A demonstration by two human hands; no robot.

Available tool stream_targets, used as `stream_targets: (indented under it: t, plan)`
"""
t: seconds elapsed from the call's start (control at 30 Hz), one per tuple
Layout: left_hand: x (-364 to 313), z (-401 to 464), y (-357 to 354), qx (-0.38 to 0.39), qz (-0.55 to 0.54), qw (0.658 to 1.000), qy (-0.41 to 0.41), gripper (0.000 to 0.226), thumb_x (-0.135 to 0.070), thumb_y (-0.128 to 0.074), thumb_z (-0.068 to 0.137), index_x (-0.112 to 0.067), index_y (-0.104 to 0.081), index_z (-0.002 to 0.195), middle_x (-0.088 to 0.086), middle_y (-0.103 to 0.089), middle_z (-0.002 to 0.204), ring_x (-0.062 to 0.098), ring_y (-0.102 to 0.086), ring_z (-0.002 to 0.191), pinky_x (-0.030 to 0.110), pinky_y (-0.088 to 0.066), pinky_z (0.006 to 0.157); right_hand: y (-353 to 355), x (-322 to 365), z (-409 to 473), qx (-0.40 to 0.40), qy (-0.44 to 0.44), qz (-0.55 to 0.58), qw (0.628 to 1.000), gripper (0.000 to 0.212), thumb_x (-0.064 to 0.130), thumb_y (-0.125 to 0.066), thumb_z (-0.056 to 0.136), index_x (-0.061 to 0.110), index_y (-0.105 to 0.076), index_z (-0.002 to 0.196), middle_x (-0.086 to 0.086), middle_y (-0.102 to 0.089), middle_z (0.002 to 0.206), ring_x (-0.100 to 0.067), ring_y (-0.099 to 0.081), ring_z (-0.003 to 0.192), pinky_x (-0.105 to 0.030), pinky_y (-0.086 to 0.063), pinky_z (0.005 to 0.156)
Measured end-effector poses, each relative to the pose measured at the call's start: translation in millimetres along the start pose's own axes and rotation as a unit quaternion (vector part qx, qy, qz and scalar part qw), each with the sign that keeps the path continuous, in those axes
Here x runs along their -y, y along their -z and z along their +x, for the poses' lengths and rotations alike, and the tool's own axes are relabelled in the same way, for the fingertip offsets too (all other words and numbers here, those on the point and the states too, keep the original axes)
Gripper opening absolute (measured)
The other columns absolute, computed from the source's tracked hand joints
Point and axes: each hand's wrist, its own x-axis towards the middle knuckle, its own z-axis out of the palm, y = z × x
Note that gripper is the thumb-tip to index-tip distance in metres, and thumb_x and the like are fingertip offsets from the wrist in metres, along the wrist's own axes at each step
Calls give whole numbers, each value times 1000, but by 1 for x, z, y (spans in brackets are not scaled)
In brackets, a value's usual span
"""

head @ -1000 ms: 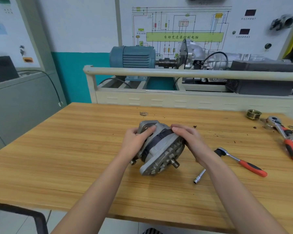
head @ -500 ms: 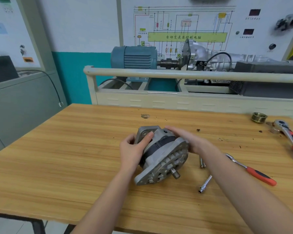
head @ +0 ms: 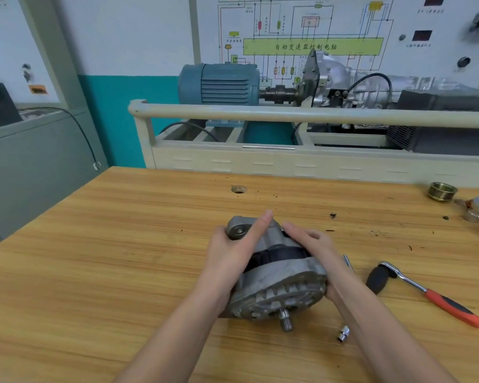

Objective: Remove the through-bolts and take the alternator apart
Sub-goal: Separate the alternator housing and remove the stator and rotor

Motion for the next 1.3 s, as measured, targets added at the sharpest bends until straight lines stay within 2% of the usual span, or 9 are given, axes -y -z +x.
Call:
stream_targets:
  t: [0.07,0.23,0.33,0.57,0.83,0.93,1.03,1.13,1.3]
  plan:
    - [-4,-1,-6,7,-50,999,-15,83,-73,-78,41,-15,-63,98,1,-74,87,13,-72,74,23,-54,56,-1,-2,-7,-16,31,16,999,75,48,-84,45,-5,-68,95,-20,-72,89,-29,-70,75,-32,-56,63]
    - [5,-2,-13,-37,-19,989,-140,48,-54,-82,61,-19,-51,71,-11,-62,55,4,-61,53,18,-48,47,0,-9,-20,-62,147,18,987,36,40,-90,48,17,-67,64,-1,-67,68,-14,-64,63,-24,-50,54]
    - [13,-3,-12,-23,-8,974,-227,55,-55,-73,60,-6,-52,74,2,-63,65,8,-61,61,20,-48,54,2,-13,-25,-96,245,-12,965,43,43,-80,51,12,-68,77,1,-70,76,-10,-66,71,-20,-51,60]
    - [37,11,-7,60,10,921,-384,46,-39,-66,70,3,-54,86,2,-58,90,6,-59,89,18,-46,80,12,-31,-27,-121,417,-113,894,33,31,-77,62,13,-63,85,-5,-68,95,-17,-64,96,-25,-51,83]
    - [48,15,-2,82,0,933,-350,48,-37,-64,70,1,-55,97,6,-58,106,16,-58,105,27,-47,88,14,-33,-27,-125,433,-167,877,38,34,-77,63,11,-61,89,-8,-66,100,-20,-63,102,-34,-51,86]
    - [50,2,4,81,-41,967,-238,69,-44,-69,61,-11,-51,119,5,-60,118,17,-60,111,29,-50,88,7,-33,-33,-134,462,-203,853,39,36,-78,61,16,-60,89,0,-66,102,-17,-61,105,-30,-49,89]
    - [52,-17,2,65,-156,983,-69,90,-45,-77,48,-15,-50,128,-2,-71,109,13,-67,101,25,-52,79,0,-38,-43,-144,489,-214,833,41,34,-79,61,14,-61,91,3,-65,104,-22,-58,113,-34,-46,96]
    - [56,-31,-5,45,-250,966,37,78,-36,-77,44,-5,-64,114,13,-72,106,26,-69,95,34,-54,73,-1,-47,-53,-158,516,-249,804,47,41,-80,64,11,-59,93,-2,-64,106,-27,-53,119,-45,-42,101]
    - [55,-44,-10,-5,-325,944,55,51,-23,-66,50,5,-70,92,26,-69,100,38,-66,90,39,-52,72,6,-54,-73,-133,517,-260,805,28,47,-67,78,24,-60,92,9,-61,110,-26,-50,119,-45,-39,99]
